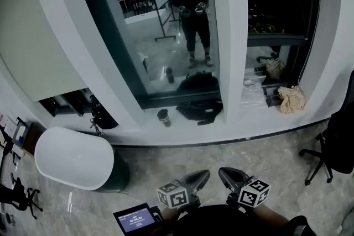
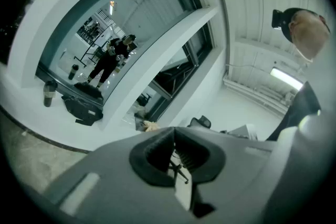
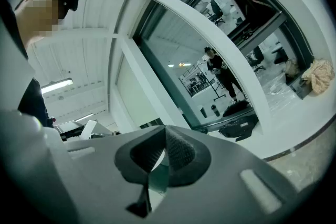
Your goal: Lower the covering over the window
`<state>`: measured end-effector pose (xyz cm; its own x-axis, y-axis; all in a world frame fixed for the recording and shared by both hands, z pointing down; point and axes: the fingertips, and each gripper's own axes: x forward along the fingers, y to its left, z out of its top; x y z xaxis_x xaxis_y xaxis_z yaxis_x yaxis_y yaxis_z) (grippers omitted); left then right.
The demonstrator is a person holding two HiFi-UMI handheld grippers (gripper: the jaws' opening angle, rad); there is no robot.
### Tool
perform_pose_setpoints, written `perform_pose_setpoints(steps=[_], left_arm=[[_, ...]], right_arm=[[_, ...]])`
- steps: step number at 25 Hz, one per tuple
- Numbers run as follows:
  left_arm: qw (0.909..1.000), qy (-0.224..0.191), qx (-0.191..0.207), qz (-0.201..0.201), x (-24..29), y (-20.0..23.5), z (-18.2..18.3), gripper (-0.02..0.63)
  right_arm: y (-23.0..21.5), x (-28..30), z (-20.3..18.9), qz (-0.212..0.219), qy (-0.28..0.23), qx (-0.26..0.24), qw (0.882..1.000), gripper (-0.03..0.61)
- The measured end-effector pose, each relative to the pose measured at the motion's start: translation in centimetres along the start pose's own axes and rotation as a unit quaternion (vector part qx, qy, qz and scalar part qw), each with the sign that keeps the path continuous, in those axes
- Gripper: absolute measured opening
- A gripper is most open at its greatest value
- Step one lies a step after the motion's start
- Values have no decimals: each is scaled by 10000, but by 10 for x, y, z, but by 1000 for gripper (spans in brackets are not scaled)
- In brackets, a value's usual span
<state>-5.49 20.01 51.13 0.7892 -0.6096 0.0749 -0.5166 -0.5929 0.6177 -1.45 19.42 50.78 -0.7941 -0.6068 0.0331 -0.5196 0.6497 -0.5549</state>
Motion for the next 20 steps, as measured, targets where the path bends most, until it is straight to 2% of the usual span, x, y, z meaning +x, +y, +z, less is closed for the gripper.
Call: perform_pose_setpoints(steps=[14,20], left_arm=[[10000,4,-48,82,15,1,-3,0],[9997,-2,-172,148,40,2,-10,0]], right_arm=[[-9,-6,13,116,-127,-47,9998,8],[-32,-19,20,127,-85,101,9998,8]])
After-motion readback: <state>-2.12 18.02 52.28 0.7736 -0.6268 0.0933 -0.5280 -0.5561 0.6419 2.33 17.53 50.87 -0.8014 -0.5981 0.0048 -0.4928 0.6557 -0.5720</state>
